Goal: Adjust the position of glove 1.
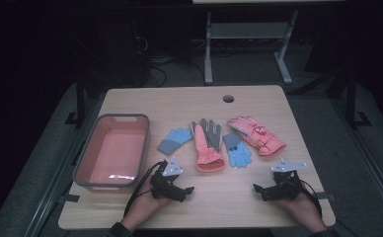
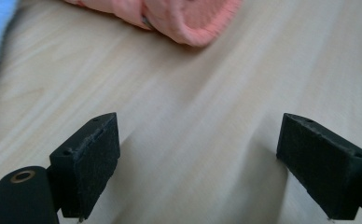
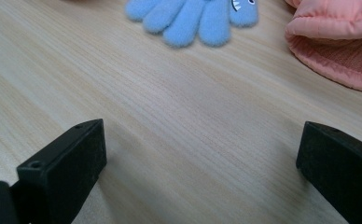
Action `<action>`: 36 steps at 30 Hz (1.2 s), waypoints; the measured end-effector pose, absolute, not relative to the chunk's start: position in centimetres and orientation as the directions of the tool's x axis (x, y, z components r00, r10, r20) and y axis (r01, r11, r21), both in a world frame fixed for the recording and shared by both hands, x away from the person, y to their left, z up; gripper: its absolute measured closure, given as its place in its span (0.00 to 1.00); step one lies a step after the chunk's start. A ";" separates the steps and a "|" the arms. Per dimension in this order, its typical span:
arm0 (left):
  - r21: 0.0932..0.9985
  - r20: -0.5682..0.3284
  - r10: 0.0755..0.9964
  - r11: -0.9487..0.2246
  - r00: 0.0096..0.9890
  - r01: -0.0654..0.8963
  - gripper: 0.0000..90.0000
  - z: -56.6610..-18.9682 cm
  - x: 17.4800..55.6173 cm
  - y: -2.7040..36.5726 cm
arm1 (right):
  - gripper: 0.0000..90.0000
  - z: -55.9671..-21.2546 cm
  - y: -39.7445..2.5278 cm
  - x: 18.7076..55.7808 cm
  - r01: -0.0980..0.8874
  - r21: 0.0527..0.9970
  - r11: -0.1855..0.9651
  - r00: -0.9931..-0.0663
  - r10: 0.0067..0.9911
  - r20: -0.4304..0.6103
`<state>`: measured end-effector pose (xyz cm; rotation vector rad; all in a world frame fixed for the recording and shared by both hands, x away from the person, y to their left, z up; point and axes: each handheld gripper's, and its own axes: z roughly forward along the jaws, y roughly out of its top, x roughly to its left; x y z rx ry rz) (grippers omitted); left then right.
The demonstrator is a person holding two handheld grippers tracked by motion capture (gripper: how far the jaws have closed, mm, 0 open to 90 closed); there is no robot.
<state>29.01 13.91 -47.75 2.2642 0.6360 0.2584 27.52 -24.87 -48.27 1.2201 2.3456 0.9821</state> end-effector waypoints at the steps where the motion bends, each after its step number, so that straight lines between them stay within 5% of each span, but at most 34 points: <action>1: 0.719 -0.006 0.503 -0.598 0.864 0.353 0.14 -47.8 28.9 14.1 | 0.01 -48.3 -24.9 27.5 0.591 0.701 0.399 -0.584 0.811 0.031; 9: 0.717 0.004 0.469 -0.617 0.883 0.325 0.14 -47.7 28.3 14.7 | 0.01 -48.3 -24.9 27.6 0.591 0.702 0.398 -0.584 0.811 0.033; 11: 0.723 -0.004 0.473 -0.607 0.881 0.330 0.14 -47.7 28.2 14.7 | 0.12 -48.0 -24.9 27.5 0.592 0.703 0.395 -0.585 0.810 0.037; 20: 0.721 -0.002 0.446 -0.620 0.895 0.310 0.14 -47.7 28.2 15.2 | 0.31 -46.6 -24.2 28.2 0.580 0.720 0.381 -0.598 0.800 0.058; 32: 0.718 -0.003 0.452 -0.620 0.892 0.317 0.14 -47.6 27.9 15.9 | 0.79 -45.3 -22.2 30.2 0.584 0.715 0.384 -0.643 0.756 0.120; 36: 0.717 -0.001 0.451 -0.622 0.893 0.314 0.14 -47.7 27.9 15.9 | 0.88 -45.2 -21.6 30.7 0.576 0.715 0.396 -0.663 0.738 0.125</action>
